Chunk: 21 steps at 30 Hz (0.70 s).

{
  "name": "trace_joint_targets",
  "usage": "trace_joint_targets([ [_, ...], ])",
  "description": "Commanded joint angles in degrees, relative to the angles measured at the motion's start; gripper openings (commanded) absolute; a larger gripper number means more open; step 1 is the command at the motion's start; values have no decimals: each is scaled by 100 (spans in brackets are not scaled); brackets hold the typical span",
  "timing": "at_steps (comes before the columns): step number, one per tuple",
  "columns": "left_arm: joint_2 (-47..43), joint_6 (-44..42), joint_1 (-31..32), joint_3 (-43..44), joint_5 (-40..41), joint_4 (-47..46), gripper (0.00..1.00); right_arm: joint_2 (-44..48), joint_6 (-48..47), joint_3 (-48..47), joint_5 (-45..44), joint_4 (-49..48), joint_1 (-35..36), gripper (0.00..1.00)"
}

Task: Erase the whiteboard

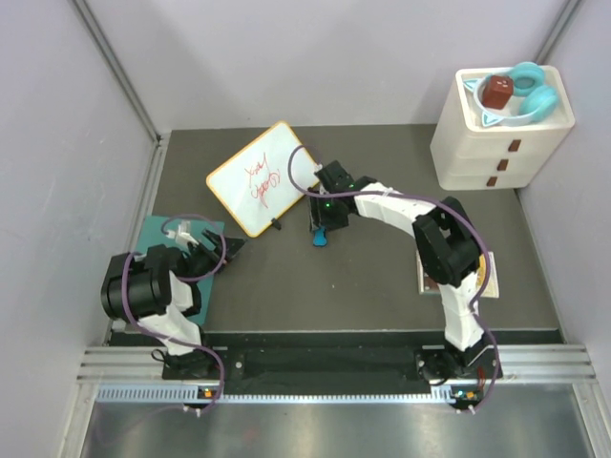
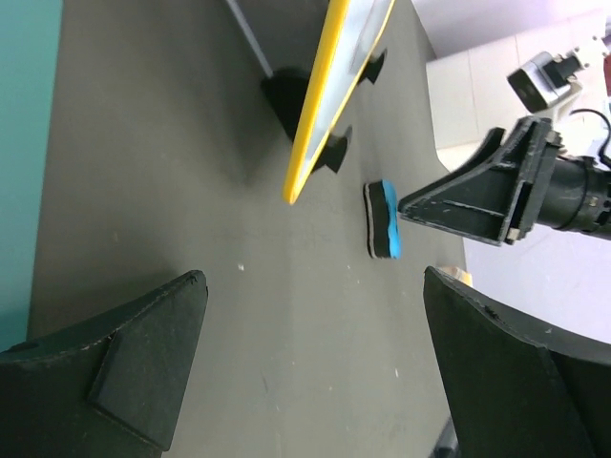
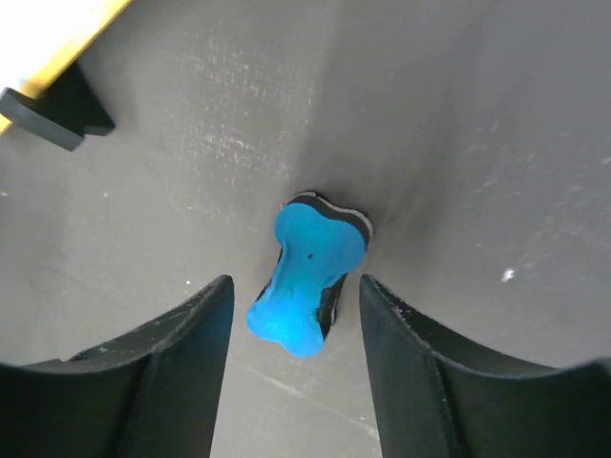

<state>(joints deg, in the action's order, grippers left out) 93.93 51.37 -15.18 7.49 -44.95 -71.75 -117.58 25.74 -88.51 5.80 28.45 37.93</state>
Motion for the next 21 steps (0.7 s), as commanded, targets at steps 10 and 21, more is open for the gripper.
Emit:
trace_joint_targets([
  [10,776,610,-126,139,-655,-1983,99,-283,388,-404,-730,416,355,42],
  [21,1057,821,-161,192,-778,-2422,99,-564,301,-659,-1379,794,504,10],
])
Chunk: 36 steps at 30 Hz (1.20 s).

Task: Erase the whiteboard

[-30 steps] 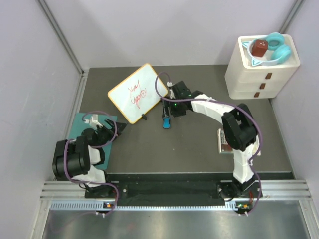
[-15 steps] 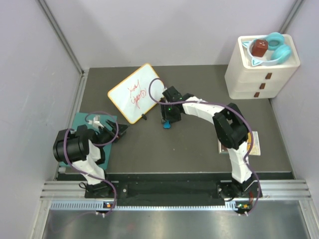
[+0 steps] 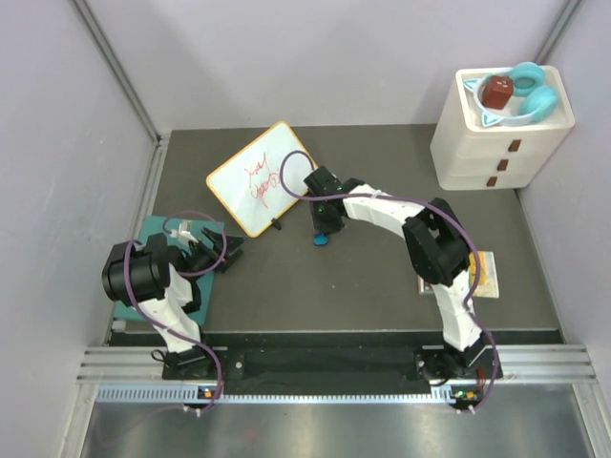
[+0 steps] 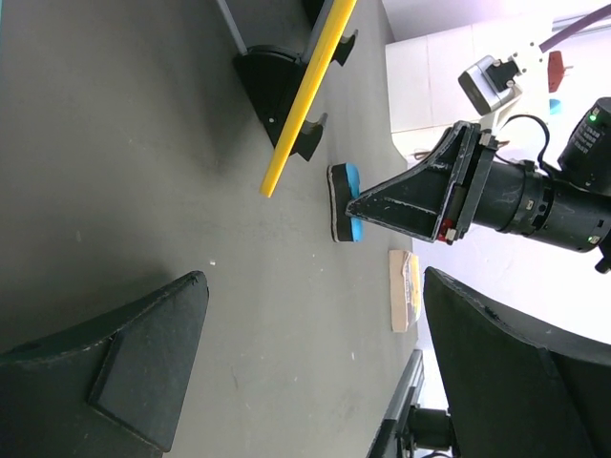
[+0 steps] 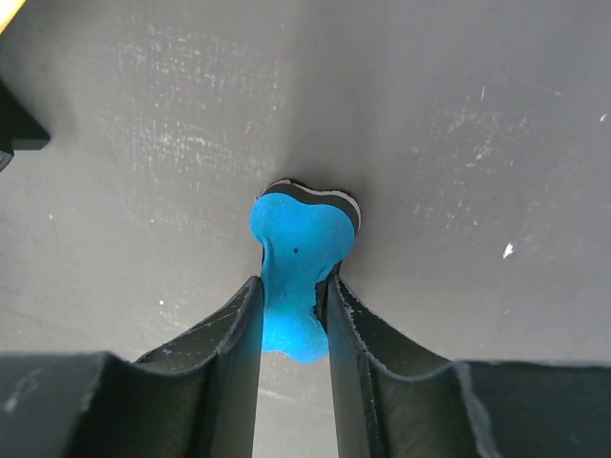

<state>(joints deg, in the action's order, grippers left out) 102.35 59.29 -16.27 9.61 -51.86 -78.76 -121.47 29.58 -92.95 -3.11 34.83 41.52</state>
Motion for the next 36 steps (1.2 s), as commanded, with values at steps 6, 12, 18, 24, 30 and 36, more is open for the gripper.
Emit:
trace_joint_targets([
  [6,277,74,-43,59,-97,-1836,99,-140,-277,-153,-664,216,181,0],
  [12,330,92,-43,85,-97,-1845,99,-623,-348,-566,-726,551,225,13],
  [18,339,74,-43,85,-114,-1845,99,-650,-322,-417,-831,551,252,28],
  [24,339,74,-43,94,-123,-1836,99,-571,-357,-391,-901,577,252,43],
  [30,409,171,-8,208,-88,-1836,95,-483,-330,-295,-1051,578,269,0],
  [36,392,162,19,252,-9,-1836,88,44,-427,74,-1148,306,260,0],
])
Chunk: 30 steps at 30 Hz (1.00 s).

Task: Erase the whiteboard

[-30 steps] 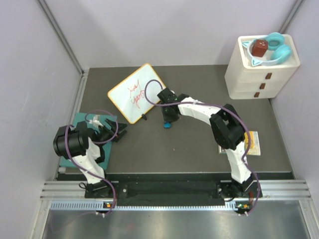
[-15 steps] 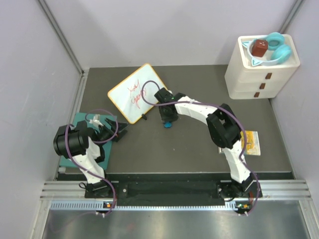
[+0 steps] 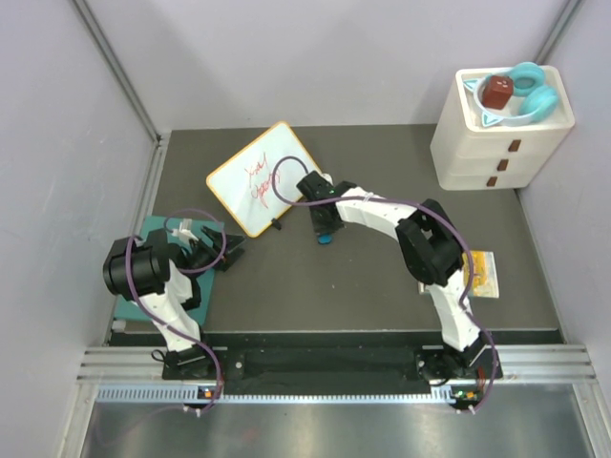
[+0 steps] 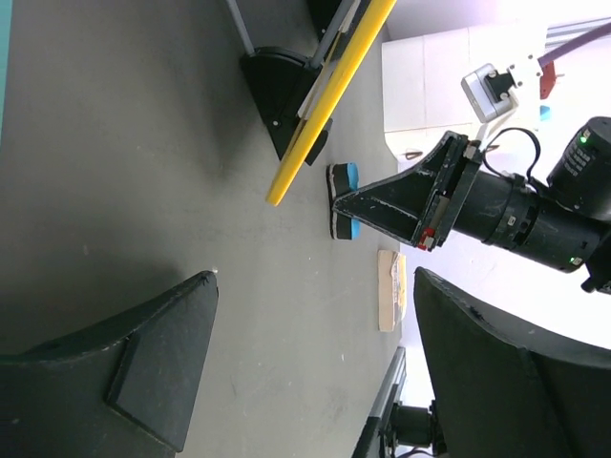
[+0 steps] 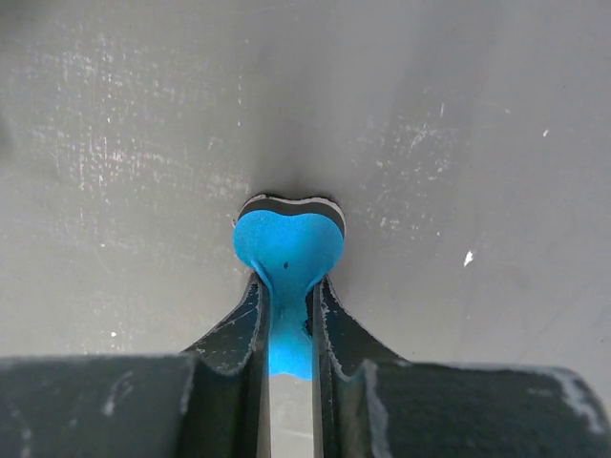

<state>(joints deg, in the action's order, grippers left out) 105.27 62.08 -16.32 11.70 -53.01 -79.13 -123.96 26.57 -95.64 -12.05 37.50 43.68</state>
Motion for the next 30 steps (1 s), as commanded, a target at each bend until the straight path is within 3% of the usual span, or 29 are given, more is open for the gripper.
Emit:
trace_joint_targets([
  [1,99,-109,32,69,124,-1799,88,363,-178,396,-210,-83,44,0],
  [6,221,-12,155,315,264,-1799,75,961,-292,783,54,-611,44,0],
  [17,652,-109,251,736,792,-1799,69,1823,-346,1433,625,-1798,35,0],
  [18,678,-126,295,780,819,-1799,67,1814,-310,1416,704,-1894,44,0],
  [19,713,-144,374,868,828,-1799,57,1814,-275,1399,818,-1956,44,0],
  [21,714,-266,462,904,880,-1799,53,1814,-205,1390,959,-2166,44,0],
  [30,766,-443,691,1106,889,-1799,54,1586,-152,977,1179,-2370,35,0],
])
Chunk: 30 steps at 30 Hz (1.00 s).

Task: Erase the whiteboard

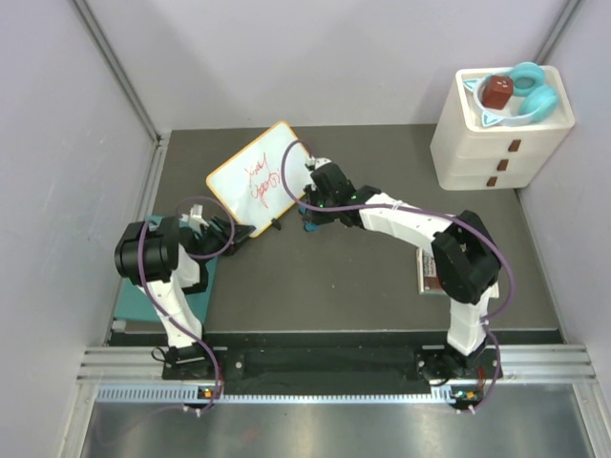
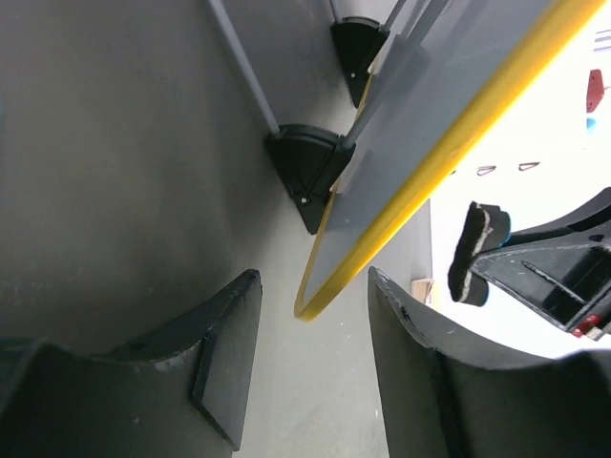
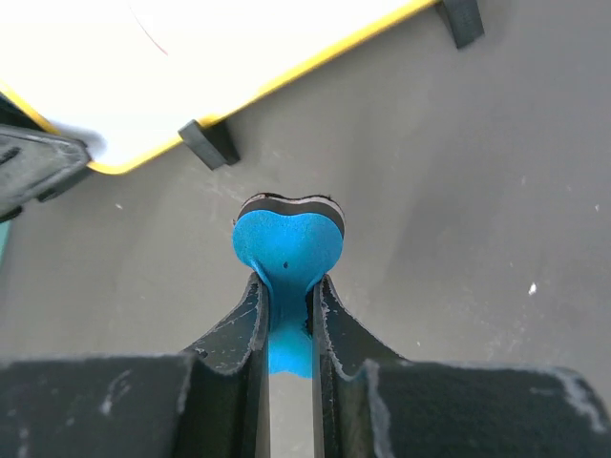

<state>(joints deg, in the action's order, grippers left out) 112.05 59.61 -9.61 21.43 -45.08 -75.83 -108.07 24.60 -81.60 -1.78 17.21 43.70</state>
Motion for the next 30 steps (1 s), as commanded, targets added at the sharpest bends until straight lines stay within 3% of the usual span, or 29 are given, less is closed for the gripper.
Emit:
trace_joint_targets([
  [1,115,-196,20,185,87,-2129,54,-21,45,-461,160,-350,42,0],
  [9,107,-371,29,309,201,-1901,48,-530,185,-892,468,-561,42,0],
  [16,71,-398,82,432,210,-1759,51,-785,370,-1094,697,-745,42,0],
  [21,352,-126,82,546,114,-2111,39,-829,353,-1288,644,-816,42,0],
  [30,326,-134,90,502,-9,-2137,34,-1435,388,-2254,714,-825,33,0],
])
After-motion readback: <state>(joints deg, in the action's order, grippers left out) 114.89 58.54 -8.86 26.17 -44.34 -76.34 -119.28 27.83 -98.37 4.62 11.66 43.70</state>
